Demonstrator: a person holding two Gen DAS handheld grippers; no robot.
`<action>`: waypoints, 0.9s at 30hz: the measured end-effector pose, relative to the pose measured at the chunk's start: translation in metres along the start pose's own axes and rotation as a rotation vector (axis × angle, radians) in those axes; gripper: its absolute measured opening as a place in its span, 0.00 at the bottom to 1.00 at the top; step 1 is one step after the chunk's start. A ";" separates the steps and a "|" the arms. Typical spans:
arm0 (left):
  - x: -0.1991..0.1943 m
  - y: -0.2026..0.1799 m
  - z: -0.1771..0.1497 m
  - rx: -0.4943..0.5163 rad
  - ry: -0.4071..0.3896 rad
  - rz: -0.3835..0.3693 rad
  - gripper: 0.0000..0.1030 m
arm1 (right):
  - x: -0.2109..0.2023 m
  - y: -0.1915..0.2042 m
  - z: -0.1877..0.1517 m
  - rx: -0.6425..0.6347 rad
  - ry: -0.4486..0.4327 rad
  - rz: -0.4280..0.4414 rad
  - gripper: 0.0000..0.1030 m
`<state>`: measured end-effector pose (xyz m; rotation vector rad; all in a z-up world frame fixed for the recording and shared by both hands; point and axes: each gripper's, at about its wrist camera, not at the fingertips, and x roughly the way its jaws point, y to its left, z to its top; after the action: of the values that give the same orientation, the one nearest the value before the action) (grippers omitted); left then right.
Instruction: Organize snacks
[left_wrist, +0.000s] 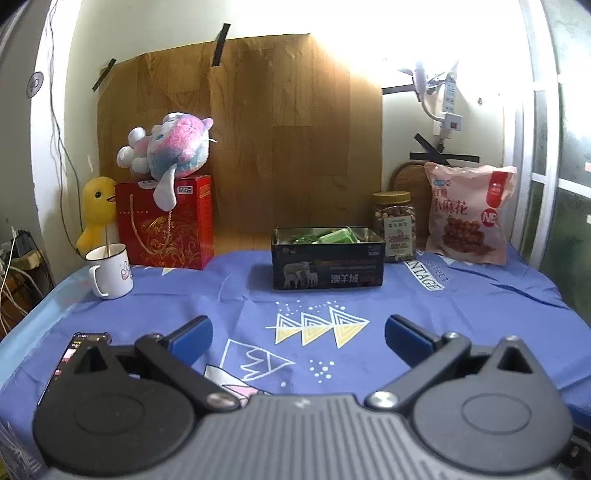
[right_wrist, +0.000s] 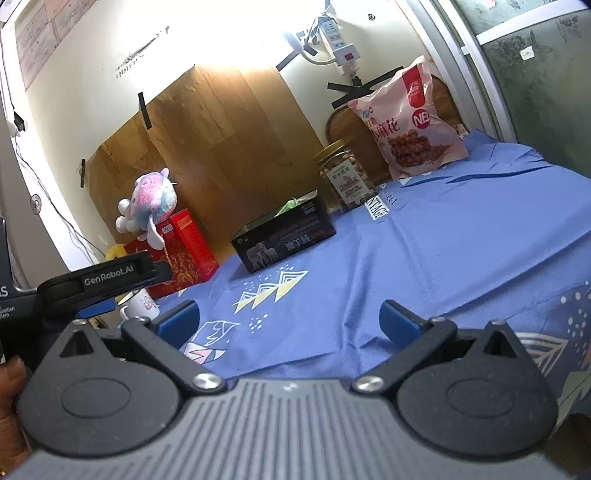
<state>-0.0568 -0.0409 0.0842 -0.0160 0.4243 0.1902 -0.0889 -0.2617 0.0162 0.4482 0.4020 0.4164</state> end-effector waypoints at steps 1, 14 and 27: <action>-0.001 0.000 -0.002 0.007 -0.001 0.002 1.00 | 0.001 0.001 -0.002 -0.004 0.008 0.003 1.00; 0.009 0.021 -0.014 0.002 0.035 0.037 1.00 | 0.021 0.010 -0.012 -0.015 0.095 0.027 1.00; 0.020 0.022 -0.015 0.006 0.055 0.041 1.00 | 0.030 0.010 -0.014 -0.011 0.126 0.033 1.00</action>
<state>-0.0491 -0.0165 0.0630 -0.0063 0.4804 0.2294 -0.0727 -0.2354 0.0012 0.4196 0.5149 0.4797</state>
